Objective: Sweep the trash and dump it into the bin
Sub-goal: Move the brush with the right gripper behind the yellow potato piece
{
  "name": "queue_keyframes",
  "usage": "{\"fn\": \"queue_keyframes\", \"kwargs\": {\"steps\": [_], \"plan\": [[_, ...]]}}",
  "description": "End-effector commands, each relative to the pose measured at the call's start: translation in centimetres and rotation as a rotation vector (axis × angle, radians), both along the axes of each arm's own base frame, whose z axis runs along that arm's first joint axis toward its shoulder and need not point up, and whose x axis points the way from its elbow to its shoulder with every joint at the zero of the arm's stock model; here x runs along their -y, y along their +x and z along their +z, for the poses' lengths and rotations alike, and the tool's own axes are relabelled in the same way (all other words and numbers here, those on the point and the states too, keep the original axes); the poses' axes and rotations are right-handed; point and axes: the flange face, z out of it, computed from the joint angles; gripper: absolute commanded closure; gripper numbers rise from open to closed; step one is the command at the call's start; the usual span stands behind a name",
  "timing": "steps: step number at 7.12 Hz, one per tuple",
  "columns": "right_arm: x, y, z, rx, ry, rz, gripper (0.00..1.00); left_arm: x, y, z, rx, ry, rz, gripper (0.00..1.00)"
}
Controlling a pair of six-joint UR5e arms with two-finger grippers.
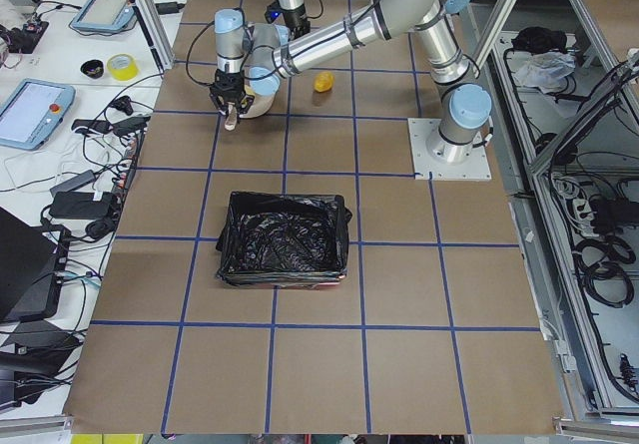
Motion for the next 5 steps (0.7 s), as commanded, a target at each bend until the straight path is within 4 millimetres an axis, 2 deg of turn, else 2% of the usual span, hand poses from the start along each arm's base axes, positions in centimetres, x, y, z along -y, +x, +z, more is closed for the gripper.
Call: {"fn": "queue_keyframes", "kwargs": {"steps": [1, 2, 3, 4, 5], "plan": [[-7.6, -1.4, 0.9, -0.077, 0.063, -0.258, 0.93, -0.9, 0.9, 0.3, -0.008, 0.023, -0.034, 1.0], [-10.8, -0.1, 0.7, -0.093, 0.08, -0.263, 0.93, -1.7, 2.9, 0.5, -0.004, 0.047, -0.05, 1.0], [-13.0, 1.9, 0.4, -0.097, 0.111, -0.304, 0.94, -3.7, 4.3, 0.2, 0.003, 0.082, -0.076, 1.0], [-15.3, 3.8, 0.1, -0.052, 0.197, -0.307, 0.97, -6.0, 4.3, 0.9, 0.007, 0.091, -0.086, 1.0], [-16.6, 5.1, 0.1, -0.023, 0.262, -0.353, 0.99, -8.5, 4.0, 1.5, 0.004, 0.106, -0.081, 1.0]]}}
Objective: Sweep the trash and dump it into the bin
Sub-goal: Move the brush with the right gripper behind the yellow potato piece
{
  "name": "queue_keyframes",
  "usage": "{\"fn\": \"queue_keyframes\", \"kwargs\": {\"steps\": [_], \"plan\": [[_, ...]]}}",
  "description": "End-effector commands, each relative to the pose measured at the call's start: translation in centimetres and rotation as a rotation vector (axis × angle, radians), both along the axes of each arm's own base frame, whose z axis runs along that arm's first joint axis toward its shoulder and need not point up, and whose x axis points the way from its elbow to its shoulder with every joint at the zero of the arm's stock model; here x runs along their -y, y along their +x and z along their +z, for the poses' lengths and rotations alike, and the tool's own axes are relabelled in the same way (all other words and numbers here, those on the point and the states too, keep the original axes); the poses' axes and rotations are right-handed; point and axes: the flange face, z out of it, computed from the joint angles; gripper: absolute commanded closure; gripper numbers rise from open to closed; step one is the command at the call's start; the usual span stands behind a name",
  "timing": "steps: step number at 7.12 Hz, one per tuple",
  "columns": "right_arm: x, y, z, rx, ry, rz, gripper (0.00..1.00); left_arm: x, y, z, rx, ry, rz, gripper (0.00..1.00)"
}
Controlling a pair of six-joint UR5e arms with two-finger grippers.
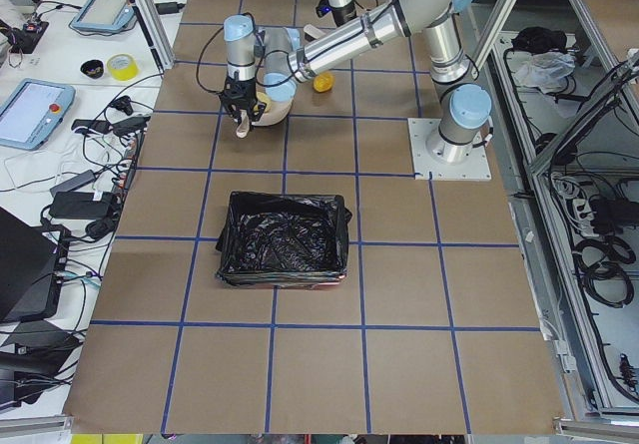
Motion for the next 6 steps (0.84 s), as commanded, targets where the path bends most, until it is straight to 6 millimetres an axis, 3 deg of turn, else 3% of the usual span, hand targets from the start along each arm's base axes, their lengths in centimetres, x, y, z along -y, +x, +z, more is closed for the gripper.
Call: {"fn": "queue_keyframes", "kwargs": {"steps": [1, 3, 6], "plan": [[-2.9, 2.2, -0.3, 0.029, 0.096, -0.082, 1.0, -5.6, 0.0, 1.1, 0.003, 0.037, 0.002, 1.0], [-5.5, 2.8, -3.4, -0.039, 0.174, -0.166, 1.0, -11.6, -0.5, 0.5, 0.036, 0.082, 0.006, 1.0], [-7.0, 4.6, -4.4, 0.029, 0.116, -0.025, 1.0, -17.9, -1.5, 0.1, 0.031, 0.083, 0.062, 1.0]]}}
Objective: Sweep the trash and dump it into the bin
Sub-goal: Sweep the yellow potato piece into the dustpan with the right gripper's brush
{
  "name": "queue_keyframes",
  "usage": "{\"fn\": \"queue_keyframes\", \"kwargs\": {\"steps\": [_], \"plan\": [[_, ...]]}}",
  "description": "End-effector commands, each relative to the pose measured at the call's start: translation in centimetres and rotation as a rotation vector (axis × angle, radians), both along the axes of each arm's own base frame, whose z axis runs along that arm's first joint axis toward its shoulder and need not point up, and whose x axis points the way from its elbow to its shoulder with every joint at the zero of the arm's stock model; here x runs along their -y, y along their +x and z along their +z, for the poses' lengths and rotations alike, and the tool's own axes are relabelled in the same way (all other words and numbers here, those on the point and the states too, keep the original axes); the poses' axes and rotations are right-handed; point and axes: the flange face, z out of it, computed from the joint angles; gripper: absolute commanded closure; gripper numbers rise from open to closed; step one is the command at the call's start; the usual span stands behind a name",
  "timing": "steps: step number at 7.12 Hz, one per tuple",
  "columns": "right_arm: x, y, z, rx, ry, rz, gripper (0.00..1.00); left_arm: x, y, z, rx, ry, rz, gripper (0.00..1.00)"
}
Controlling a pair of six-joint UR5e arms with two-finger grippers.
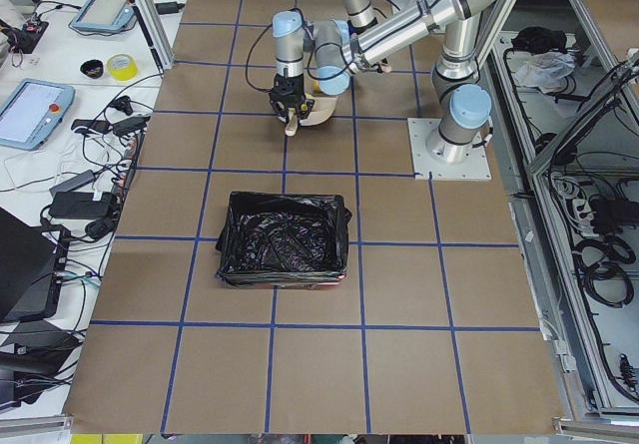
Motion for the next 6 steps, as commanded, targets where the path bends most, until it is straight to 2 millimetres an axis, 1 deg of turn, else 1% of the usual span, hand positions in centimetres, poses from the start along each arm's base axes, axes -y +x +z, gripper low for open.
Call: {"fn": "queue_keyframes", "kwargs": {"steps": [1, 2, 3, 4, 5, 6], "plan": [[-1.0, 1.1, -0.5, 0.088, -0.058, 0.191, 1.0, -2.3, -0.5, -0.7, 0.003, -0.036, 0.043, 1.0], [-0.8, 1.2, -1.0, 0.121, -0.121, 0.336, 1.0, -2.8, -0.6, -2.0, 0.004, -0.043, 0.045, 1.0], [-0.8, 1.1, -1.1, 0.193, -0.159, 0.513, 0.99, -2.8, -0.6, -2.6, 0.007, -0.063, 0.043, 1.0], [-0.3, 1.1, -0.9, 0.262, -0.218, 0.681, 0.99, -2.5, -0.5, -2.2, 0.006, -0.072, 0.04, 1.0], [0.6, 1.0, -0.8, 0.285, -0.322, 0.892, 0.98, -2.5, -0.5, -2.1, 0.006, -0.075, 0.04, 1.0], [1.0, 0.9, -1.2, 0.313, -0.354, 1.06, 0.98, -2.4, -0.5, -2.1, 0.006, -0.076, 0.04, 1.0]]}}
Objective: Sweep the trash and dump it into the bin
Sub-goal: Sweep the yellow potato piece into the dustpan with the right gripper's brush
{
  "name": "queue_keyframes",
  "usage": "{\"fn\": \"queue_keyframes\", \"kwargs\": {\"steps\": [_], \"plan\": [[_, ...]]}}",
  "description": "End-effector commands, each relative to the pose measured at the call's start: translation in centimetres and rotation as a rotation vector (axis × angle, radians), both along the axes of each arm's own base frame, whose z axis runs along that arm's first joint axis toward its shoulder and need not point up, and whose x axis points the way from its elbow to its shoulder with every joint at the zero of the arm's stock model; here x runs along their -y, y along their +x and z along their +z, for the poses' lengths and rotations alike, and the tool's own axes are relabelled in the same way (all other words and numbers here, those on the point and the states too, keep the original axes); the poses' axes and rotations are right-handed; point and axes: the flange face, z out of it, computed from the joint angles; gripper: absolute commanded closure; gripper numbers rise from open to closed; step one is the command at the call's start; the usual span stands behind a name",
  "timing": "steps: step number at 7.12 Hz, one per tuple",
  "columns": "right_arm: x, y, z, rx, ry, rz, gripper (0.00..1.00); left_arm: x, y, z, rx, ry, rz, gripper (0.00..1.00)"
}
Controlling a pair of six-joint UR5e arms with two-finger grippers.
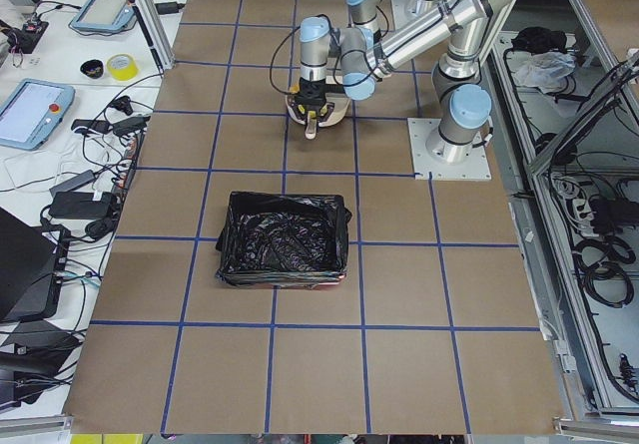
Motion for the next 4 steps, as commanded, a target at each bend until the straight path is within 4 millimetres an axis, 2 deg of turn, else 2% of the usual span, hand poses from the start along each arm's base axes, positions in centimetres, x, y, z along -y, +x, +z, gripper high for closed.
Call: {"fn": "queue_keyframes", "kwargs": {"steps": [1, 4], "plan": [[1.1, -0.46, -0.57, 0.007, -0.118, 0.283, 0.98, 0.05, 0.0, 0.03, 0.0, -0.004, 0.0, 1.0], [1.97, -1.13, -0.83, -0.026, -0.076, 0.131, 0.98, 0.25, 0.02, 0.09, 0.0, -0.008, 0.004, 1.0]]}}
